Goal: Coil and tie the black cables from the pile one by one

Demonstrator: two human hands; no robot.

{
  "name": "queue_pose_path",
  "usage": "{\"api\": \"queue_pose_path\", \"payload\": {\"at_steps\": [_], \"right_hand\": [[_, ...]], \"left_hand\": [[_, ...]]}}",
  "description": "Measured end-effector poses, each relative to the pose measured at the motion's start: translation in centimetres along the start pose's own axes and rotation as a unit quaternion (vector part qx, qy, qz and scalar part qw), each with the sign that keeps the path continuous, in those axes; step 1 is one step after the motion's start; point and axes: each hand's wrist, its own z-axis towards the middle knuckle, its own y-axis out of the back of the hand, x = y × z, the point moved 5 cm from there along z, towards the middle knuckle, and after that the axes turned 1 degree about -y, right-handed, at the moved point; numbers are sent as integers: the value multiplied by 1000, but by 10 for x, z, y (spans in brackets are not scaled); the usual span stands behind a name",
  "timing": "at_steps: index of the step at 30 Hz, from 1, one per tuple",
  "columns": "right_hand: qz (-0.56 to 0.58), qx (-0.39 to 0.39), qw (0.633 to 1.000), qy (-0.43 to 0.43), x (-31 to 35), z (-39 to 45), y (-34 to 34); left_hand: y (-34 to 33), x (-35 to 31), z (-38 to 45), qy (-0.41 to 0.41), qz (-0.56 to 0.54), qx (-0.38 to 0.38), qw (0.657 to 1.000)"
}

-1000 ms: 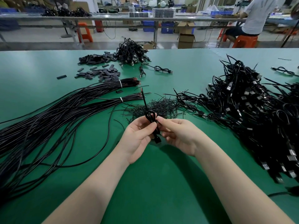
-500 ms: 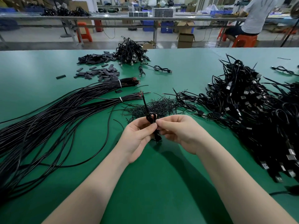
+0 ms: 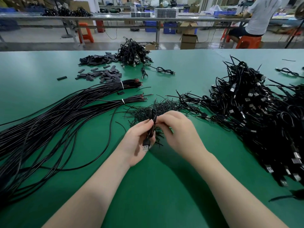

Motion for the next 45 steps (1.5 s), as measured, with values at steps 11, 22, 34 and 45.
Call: {"api": "queue_pose_path", "payload": {"at_steps": [11,22,34,45], "right_hand": [[369,77,806,-456,-22,-17,-16],[240,15,933,-267,-14,-2,-3],[-14,-12,1000,11,12,0,7],[174,24,978,-117,-12,2,9]], "left_hand": [[-2,-1,5,-112,19,41,993],[-4,-3,1,-85,33,2,996],[-2,-3,-1,-78,98,-16,992],[-2,-2,0,-32,-2,46,998]]}}
